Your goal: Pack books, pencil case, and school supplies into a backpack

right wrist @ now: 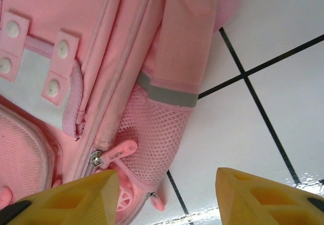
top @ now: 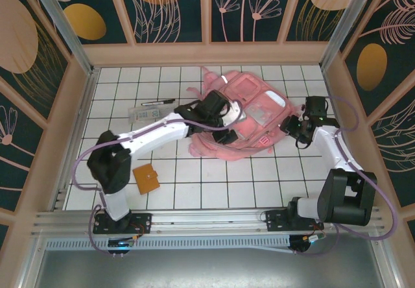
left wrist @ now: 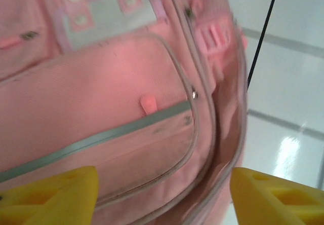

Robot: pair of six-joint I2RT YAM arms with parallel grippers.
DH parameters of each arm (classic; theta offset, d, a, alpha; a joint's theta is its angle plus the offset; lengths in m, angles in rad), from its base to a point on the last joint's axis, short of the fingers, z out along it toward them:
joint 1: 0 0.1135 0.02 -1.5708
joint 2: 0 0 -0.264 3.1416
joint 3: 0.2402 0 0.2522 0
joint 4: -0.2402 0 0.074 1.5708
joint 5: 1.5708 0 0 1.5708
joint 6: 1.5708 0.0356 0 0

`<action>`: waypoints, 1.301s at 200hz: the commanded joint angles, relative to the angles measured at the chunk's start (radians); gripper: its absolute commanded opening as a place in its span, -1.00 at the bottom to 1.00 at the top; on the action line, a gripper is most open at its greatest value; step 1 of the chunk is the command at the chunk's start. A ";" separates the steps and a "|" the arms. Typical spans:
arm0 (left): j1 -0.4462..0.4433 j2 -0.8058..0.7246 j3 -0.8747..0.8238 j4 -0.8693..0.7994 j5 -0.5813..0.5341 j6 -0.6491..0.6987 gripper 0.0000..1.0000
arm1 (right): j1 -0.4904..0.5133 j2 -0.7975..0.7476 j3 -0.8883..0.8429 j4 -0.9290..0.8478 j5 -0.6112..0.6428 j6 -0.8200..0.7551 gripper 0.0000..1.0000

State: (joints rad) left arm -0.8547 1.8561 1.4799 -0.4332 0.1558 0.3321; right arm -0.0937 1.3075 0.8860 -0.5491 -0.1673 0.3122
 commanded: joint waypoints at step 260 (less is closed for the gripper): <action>0.004 0.023 0.144 0.089 -0.086 0.295 -1.00 | -0.003 0.264 0.195 -0.086 -0.483 -1.154 0.00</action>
State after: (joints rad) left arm -0.8764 1.9285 1.5707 -0.3866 -0.0036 0.6598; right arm -0.0860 1.5036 1.0149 -0.5797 -0.5640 -0.6567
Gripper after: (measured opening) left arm 0.016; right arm 0.503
